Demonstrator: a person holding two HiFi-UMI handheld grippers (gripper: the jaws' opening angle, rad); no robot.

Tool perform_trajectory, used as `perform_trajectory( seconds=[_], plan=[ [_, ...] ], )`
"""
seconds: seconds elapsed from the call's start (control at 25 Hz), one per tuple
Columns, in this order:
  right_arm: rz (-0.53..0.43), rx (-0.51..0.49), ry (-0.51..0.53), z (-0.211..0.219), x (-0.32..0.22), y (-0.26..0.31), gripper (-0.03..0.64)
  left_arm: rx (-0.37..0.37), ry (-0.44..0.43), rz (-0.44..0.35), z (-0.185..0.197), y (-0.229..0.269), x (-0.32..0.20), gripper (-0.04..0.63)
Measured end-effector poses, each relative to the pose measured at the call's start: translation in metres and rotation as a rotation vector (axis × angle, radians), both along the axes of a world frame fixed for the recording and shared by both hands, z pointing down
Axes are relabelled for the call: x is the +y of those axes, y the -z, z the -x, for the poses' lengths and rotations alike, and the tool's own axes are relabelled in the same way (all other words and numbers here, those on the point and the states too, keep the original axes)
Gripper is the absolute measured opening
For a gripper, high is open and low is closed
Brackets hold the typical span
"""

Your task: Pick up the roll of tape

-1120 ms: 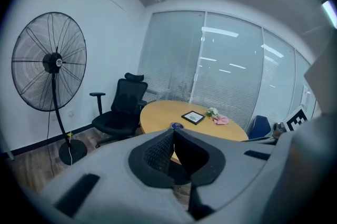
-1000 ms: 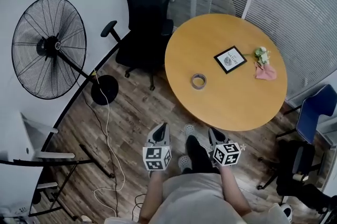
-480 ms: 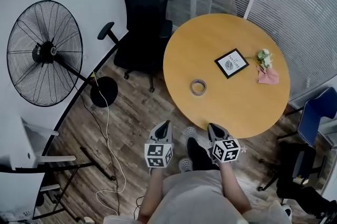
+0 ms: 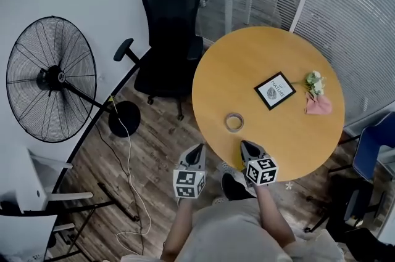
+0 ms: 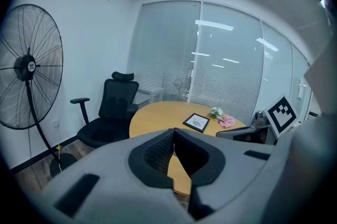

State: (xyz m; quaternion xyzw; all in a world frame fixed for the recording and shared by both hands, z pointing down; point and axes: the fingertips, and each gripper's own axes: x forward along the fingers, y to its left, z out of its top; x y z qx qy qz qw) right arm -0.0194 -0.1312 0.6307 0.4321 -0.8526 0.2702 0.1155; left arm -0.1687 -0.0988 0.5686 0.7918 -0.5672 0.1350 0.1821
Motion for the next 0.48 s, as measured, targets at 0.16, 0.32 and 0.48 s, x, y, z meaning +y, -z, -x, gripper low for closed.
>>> perform_trajectory(
  seconds=[0.16,0.32,0.48],
  plan=[
    [0.015,0.014,0.018,0.005,-0.022,-0.005,-0.003,0.002,-0.003,0.019,-0.001,-0.006,-0.021,0.009],
    [0.034,0.045,0.035,0.005,-0.041,-0.012,-0.003,0.006,-0.005,0.038,-0.003,-0.013,-0.042,0.009],
    [0.042,0.056,0.039,-0.001,-0.063,-0.016,-0.003,0.007,-0.008,0.065,-0.008,-0.022,-0.064,0.009]
  ],
)
